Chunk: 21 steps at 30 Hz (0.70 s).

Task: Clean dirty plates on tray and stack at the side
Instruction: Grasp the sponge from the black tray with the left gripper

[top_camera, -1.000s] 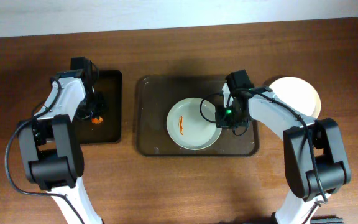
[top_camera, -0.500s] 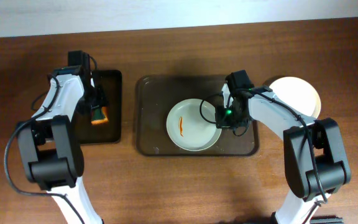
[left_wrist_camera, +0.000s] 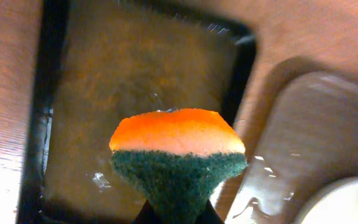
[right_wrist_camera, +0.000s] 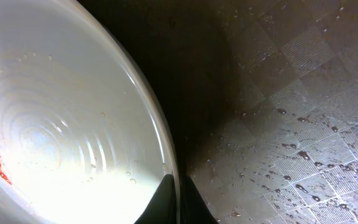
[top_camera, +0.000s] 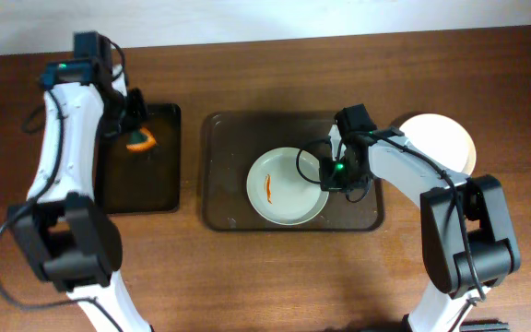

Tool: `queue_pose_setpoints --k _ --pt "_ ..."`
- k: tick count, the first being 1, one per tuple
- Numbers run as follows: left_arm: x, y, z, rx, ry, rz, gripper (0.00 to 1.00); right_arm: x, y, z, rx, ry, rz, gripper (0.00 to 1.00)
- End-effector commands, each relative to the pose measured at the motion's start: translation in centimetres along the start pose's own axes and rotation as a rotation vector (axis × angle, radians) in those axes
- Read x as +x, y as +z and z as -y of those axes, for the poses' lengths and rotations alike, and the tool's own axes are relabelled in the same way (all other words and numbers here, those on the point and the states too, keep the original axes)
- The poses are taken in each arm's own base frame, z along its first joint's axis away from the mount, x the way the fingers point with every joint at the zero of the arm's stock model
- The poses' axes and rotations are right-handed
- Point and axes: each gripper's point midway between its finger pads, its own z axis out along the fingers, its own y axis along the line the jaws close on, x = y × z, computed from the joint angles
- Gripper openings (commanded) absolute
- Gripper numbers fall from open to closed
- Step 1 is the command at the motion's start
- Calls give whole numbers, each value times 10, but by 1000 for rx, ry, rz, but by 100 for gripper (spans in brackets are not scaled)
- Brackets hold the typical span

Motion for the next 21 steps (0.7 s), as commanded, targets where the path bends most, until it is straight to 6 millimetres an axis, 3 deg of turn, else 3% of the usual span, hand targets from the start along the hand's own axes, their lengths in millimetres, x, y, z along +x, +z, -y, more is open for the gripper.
queue_pose_setpoints --k 1,3,4,5,6,7,9,11,12,13,15,16,17,18,19,21 --pt "-20 -35 -10 -64 11 137 0 6 8 6 19 -8 -27 4" --pt "-9 25 -21 -93 8 91 0 6 8 6 19 -7 -28 4" --pt "10 65 -29 -105 6 28 0 8 8 6 21 -5 -36 4" --pt "20 76 -33 -116 6 -4 0 10 8 6 22 -3 -42 4" --pt "16 67 -33 -111 -1 9 0 11 8 7 23 -2 -49 4" --pt "4 40 -28 -93 -2 48 0 13 8 7 24 -1 -53 4" --pt "-17 -44 -3 2 11 173 0 12 8 7 24 -2 -49 4" --pt "-24 -86 -3 -18 19 285 0 11 8 7 24 -2 -47 4" --pt "-21 -81 -6 -33 16 270 0 11 8 7 23 -3 -45 4" --pt "-14 -62 -9 -42 14 224 0 10 8 7 23 -3 -45 4" --pt "13 12 -21 -66 8 87 0 11 8 7 23 -3 -45 4" --pt "36 47 -23 -52 3 -11 0 11 8 7 23 -2 -45 4" --pt "50 61 -25 -55 -1 -75 0 11 8 7 23 -2 -48 4" --pt "53 61 -26 -57 -2 -87 0 12 8 6 21 -1 -52 4" --pt "48 43 -21 -41 -1 -70 0 13 8 6 22 0 -54 4" --pt "29 -21 17 114 27 35 0 11 8 6 20 -2 -46 4"
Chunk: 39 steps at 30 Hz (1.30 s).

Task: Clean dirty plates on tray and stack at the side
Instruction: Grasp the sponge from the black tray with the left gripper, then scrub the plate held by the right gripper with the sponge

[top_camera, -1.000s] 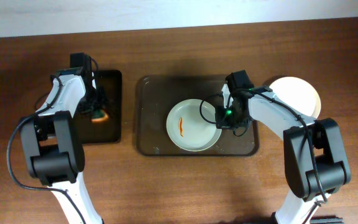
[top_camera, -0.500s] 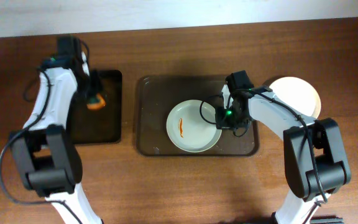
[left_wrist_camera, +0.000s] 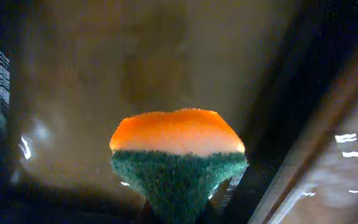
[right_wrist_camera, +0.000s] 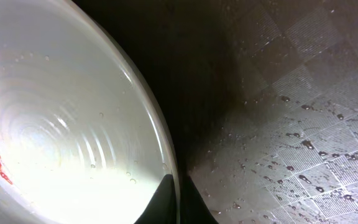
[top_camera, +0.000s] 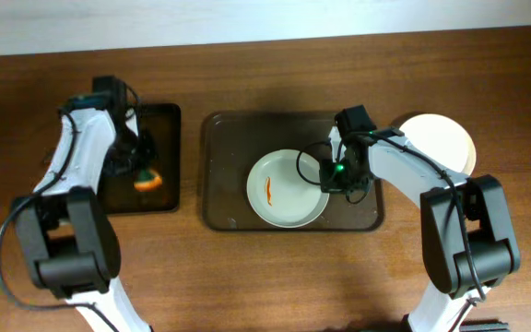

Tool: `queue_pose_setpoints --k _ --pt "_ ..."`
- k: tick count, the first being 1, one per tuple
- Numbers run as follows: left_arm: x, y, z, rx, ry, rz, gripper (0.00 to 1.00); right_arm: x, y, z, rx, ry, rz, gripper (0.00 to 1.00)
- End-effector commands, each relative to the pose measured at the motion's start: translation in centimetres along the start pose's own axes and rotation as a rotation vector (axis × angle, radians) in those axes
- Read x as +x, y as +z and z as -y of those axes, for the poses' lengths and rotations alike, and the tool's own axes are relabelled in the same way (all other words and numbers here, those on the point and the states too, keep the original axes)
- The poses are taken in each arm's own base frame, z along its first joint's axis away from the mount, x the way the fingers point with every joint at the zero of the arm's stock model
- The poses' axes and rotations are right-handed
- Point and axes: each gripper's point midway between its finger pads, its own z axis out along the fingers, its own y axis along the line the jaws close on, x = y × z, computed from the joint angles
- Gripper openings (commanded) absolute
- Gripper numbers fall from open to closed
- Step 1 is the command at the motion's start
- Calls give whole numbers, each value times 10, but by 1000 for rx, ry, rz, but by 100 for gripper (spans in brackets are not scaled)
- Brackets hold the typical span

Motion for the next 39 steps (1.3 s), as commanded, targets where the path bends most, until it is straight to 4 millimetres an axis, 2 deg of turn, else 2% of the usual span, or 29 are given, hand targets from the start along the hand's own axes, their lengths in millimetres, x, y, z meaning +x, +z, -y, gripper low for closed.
queue_pose_setpoints --k 1,2,3,4,6,9,11,13,18,19,23,25,28,29,30,31,32,33,34,35,37,38,39 --pt "-21 -112 59 257 89 252 0 5 8 5 16 -8 -22 4" --pt "-14 -125 80 297 137 275 0 4 8 2 -2 -9 -21 4" --pt "-8 -123 92 303 167 267 0 3 8 -4 -34 -12 -18 4" --pt "2 -112 111 307 211 235 0 2 7 -12 -81 -16 -19 4" --pt "27 -71 153 314 313 161 0 3 7 -15 -96 -19 -22 4" --pt "73 -14 202 328 425 13 0 4 6 -22 -138 -20 -29 4" --pt "94 19 229 317 461 -44 0 4 6 -22 -140 -19 -31 4" --pt "104 32 242 315 407 -75 0 4 6 -22 -140 -19 -29 4" --pt "135 53 273 319 498 -96 0 3 6 -23 -141 -21 -23 4" --pt "141 60 279 313 470 -108 0 3 6 -23 -141 -21 -24 4" --pt "158 86 287 266 461 -130 0 3 6 -22 -141 -21 -24 4" --pt "148 95 271 122 479 -44 0 3 6 -22 -140 -21 -23 4" --pt "113 91 215 -231 488 121 1 3 6 -22 -138 -21 -23 4" --pt "104 86 202 -317 492 159 6 3 6 -22 -137 -21 -23 4" --pt "97 81 191 -390 497 195 24 3 6 -22 -138 -21 -23 4" --pt "95 79 187 -411 503 201 36 3 6 -22 -137 -21 -23 4" --pt "95 79 187 -412 503 202 36 3 6 -22 -137 -21 -23 4" --pt "94 76 188 -415 504 199 24 3 6 -22 -137 -21 -23 4" --pt "93 69 189 -420 505 196 7 3 6 -22 -138 -21 -24 4" --pt "89 50 195 -420 504 197 0 3 6 -22 -138 -21 -24 4" --pt "80 15 208 -387 496 224 0 3 6 -22 -137 -21 -23 4" --pt "84 6 218 -322 494 211 0 3 6 -22 -137 -21 -23 4" --pt "94 9 225 -265 525 160 0 3 6 -22 -137 -21 -23 4"
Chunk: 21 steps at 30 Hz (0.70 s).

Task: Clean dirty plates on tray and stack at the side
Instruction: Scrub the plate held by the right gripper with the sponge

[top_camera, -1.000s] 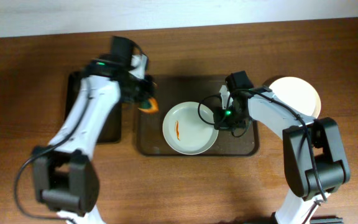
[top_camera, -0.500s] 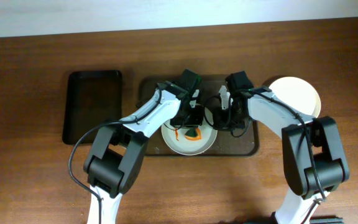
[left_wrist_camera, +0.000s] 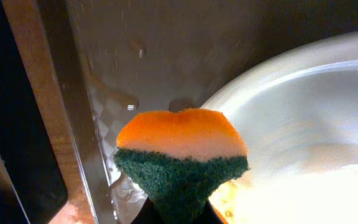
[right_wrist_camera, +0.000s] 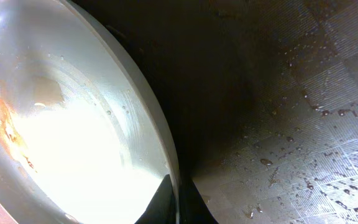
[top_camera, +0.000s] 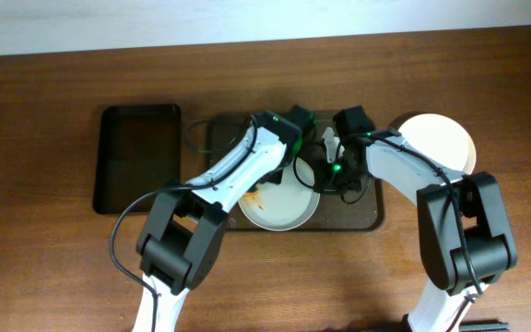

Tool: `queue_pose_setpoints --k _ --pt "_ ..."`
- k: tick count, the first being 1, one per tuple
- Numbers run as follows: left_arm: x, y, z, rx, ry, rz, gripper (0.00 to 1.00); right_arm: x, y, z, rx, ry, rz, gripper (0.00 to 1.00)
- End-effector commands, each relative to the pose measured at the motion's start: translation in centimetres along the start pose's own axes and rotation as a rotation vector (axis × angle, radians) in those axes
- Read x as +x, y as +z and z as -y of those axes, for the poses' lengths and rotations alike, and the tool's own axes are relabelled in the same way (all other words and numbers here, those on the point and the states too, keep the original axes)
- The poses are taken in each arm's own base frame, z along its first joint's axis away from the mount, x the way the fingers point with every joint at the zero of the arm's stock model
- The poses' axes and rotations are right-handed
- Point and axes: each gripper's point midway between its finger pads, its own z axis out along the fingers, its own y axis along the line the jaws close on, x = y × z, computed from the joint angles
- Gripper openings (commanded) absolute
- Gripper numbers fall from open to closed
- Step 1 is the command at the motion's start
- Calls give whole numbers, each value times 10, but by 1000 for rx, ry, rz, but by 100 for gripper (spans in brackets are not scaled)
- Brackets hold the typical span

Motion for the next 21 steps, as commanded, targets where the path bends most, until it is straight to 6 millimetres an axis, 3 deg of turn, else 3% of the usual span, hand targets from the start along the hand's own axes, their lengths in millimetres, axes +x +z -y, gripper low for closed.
queue_pose_setpoints --k 1,3,4,5,8,9,10,12,14,16,21 --pt "-1 -23 22 189 17 -21 0 2 2 1 -1 -9 -8 4" --pt "7 -24 52 354 16 -68 0 2 2 1 -1 -9 -8 4" --pt "15 -14 65 405 -1 -93 0 3 2 1 0 -9 -9 4" --pt "30 3 66 386 -46 -134 0 4 2 1 1 -5 -16 4" --pt "55 26 69 383 -39 -190 0 5 2 1 2 -5 -18 4" --pt "63 33 67 367 -35 -203 0 5 2 1 2 -4 -18 4" --pt "68 50 50 256 -27 -180 0 5 2 1 2 -4 -19 4" --pt "68 65 14 46 -5 -122 0 6 2 1 3 -2 -23 4" --pt "56 62 -19 -140 14 -48 0 6 2 1 2 -3 -22 4" --pt "34 46 -41 -267 17 34 0 5 2 1 2 -4 -18 4" --pt "-10 -11 -48 -188 -80 174 0 5 2 1 2 -4 -19 4"
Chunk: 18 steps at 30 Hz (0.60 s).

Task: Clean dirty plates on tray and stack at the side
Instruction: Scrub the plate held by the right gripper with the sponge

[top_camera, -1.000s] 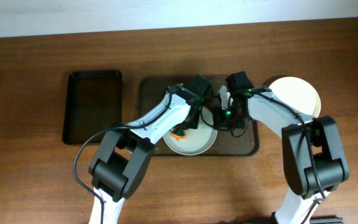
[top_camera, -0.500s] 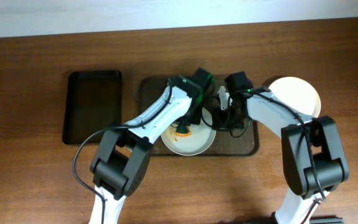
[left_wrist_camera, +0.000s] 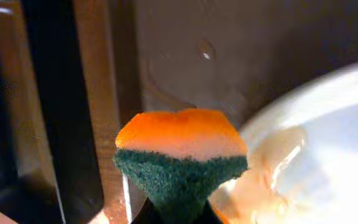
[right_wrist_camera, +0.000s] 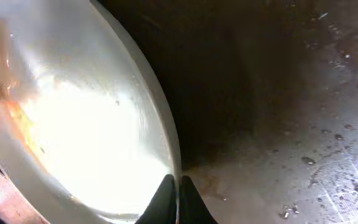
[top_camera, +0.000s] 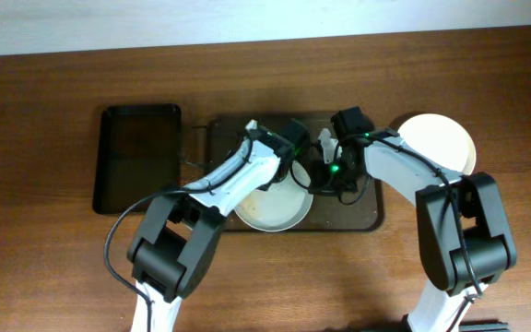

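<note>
A white plate [top_camera: 270, 207] lies tilted in the brown tray [top_camera: 367, 217], an orange smear [left_wrist_camera: 260, 186] on its near-left part. My right gripper [right_wrist_camera: 174, 186] is shut on the plate's right rim [right_wrist_camera: 166, 143]. My left gripper [left_wrist_camera: 170, 216] is shut on a sponge [left_wrist_camera: 180, 155], orange on top and green below, beside the plate's left edge and over the tray's rim. In the overhead view the left arm [top_camera: 247, 171] reaches across the tray and hides the sponge.
A clean white plate [top_camera: 442, 140] lies on the table right of the brown tray. A black tray [top_camera: 136, 157] stands at the left. The wet tray floor [right_wrist_camera: 291, 124] shows right of the held plate. Both arms meet over the tray's middle.
The sponge has moved from over the plate's rim to its left edge, with the tray's rim and the black tray now behind it. The plate sits slightly further left. The right grip holds.
The left gripper held the sponge over the black tray, then low inside it, while the right gripper held the rim of a plate with a red streak. Then the sponge was at the plate and the streak was smeared orange. Now the sponge is at the plate's left edge.
</note>
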Tool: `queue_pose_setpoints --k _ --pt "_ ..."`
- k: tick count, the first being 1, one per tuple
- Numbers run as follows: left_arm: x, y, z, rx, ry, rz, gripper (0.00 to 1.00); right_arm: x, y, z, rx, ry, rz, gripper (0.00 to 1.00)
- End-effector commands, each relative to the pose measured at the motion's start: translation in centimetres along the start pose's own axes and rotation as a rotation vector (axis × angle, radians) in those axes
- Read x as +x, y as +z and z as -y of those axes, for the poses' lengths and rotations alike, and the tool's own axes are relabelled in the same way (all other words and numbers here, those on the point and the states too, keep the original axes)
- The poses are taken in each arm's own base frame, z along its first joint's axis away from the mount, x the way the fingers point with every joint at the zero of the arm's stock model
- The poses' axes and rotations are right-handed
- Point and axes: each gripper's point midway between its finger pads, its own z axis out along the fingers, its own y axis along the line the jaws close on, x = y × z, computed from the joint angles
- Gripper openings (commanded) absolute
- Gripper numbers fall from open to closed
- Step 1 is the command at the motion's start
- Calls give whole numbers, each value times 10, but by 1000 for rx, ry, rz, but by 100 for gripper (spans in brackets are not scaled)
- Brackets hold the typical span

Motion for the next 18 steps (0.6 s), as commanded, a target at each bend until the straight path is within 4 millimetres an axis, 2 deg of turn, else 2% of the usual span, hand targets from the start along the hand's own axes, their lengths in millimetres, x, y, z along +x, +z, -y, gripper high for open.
queue_pose_setpoints --k 1,2,6,10,15,16,18 --pt "-21 -40 -1 167 -78 53 0 0 0 12 52 1 5 4" --pt "-12 -42 23 301 -56 -1 0 0 0 12 52 1 5 4" --pt "1 -55 80 614 -53 -74 0 1 0 12 52 7 1 4" --pt "13 -38 103 689 -72 -75 0 0 -1 16 67 65 7 4" --pt "16 -26 114 722 -83 -46 0 3 -8 23 132 104 -16 4" --pt "16 -18 104 653 -87 -31 0 6 -13 28 174 112 -29 4" --pt "14 7 60 374 -92 18 0 7 -15 31 196 115 -36 4"
